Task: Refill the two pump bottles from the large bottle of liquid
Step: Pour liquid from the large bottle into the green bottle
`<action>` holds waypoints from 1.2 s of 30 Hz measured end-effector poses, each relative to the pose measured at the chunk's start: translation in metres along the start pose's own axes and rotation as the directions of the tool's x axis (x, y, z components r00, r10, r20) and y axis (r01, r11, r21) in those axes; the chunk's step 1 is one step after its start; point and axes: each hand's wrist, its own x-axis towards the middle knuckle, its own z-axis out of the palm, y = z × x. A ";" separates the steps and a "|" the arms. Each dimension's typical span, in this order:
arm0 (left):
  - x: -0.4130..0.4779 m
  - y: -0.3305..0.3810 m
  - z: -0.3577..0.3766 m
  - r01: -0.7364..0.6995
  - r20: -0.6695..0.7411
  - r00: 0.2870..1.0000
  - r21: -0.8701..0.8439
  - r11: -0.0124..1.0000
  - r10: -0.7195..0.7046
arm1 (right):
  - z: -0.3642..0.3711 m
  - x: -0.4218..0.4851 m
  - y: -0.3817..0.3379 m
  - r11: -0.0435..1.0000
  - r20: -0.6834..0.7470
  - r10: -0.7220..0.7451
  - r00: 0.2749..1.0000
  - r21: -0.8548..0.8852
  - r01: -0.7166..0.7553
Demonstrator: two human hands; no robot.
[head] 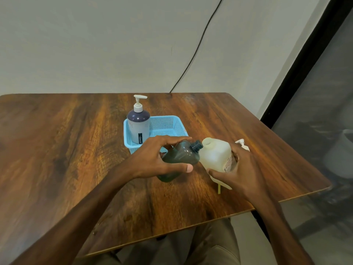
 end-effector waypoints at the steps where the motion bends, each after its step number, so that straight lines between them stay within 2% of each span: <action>1: 0.000 -0.001 0.000 0.006 0.001 1.000 -0.007 1.000 -0.006 | 0.000 0.001 0.001 1.000 -0.001 0.002 1.000 -0.010 -0.002; 8: 0.004 -0.002 0.004 0.024 -0.002 1.000 -0.021 0.999 -0.024 | 0.002 0.005 0.009 0.999 -0.027 0.002 1.000 -0.034 -0.003; 26: 0.005 -0.010 0.003 0.043 0.017 0.999 0.018 0.999 -0.043 | -0.001 0.004 0.005 0.999 0.016 0.010 1.000 -0.051 -0.010; 36: 0.005 -0.009 0.006 0.034 -0.001 0.999 -0.005 0.999 -0.034 | 0.000 0.004 0.007 0.999 -0.033 -0.013 0.999 -0.048 0.011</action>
